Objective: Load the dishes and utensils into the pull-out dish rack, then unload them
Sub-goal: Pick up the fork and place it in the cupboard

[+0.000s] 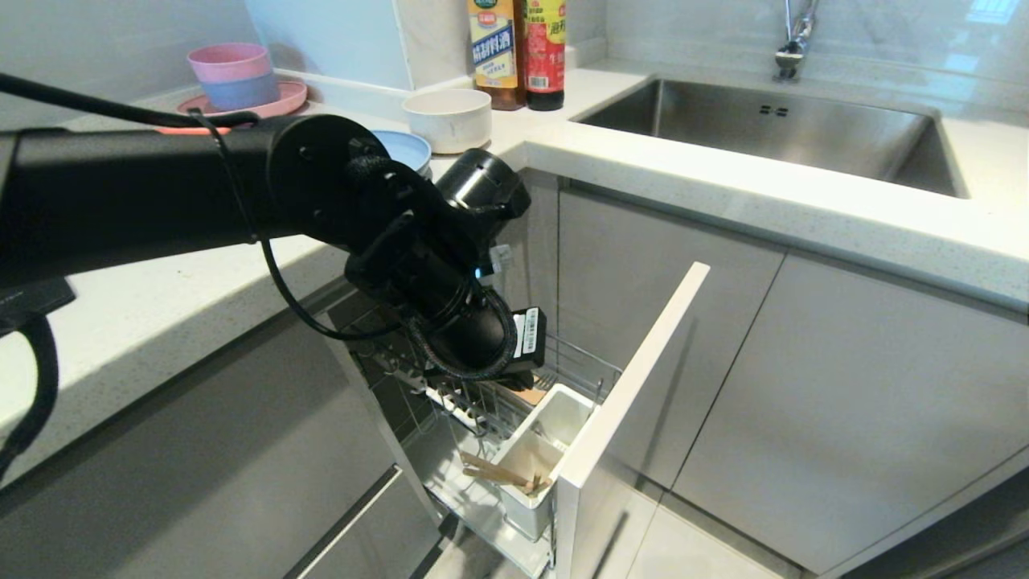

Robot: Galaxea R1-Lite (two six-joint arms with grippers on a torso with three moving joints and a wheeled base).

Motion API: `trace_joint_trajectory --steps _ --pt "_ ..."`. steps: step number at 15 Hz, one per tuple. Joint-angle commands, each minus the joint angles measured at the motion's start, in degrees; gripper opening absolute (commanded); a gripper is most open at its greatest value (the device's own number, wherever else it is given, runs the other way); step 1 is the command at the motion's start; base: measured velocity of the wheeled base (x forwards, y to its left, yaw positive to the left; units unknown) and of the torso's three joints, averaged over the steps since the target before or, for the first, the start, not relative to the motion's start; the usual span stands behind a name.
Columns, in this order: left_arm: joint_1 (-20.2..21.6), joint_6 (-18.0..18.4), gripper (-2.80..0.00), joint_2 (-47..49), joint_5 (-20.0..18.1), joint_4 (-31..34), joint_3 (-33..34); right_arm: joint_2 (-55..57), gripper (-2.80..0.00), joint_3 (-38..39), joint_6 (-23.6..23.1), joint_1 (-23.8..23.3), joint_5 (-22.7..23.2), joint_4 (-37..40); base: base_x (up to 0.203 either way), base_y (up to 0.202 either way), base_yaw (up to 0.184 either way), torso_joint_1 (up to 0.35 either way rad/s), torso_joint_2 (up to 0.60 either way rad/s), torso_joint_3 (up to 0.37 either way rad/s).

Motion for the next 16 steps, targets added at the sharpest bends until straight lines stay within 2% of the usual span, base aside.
trace_joint_trajectory --steps 1,10,16 --pt "-0.49 -0.29 -2.80 2.87 -0.03 0.33 -0.06 0.02 -2.80 0.09 -0.01 0.00 0.02 0.00 0.000 0.000 0.000 0.000 0.00 0.000" --pt "-1.72 -1.60 -2.80 8.61 -0.03 3.33 -1.29 0.02 -2.80 0.09 -0.01 0.00 0.01 0.00 0.000 0.000 0.000 0.000 0.00 0.000" --pt "-1.72 -1.29 -2.80 12.47 1.02 -0.92 -1.47 0.02 -2.80 0.09 -0.01 0.00 0.09 0.00 0.000 0.000 0.000 0.000 0.00 0.000"
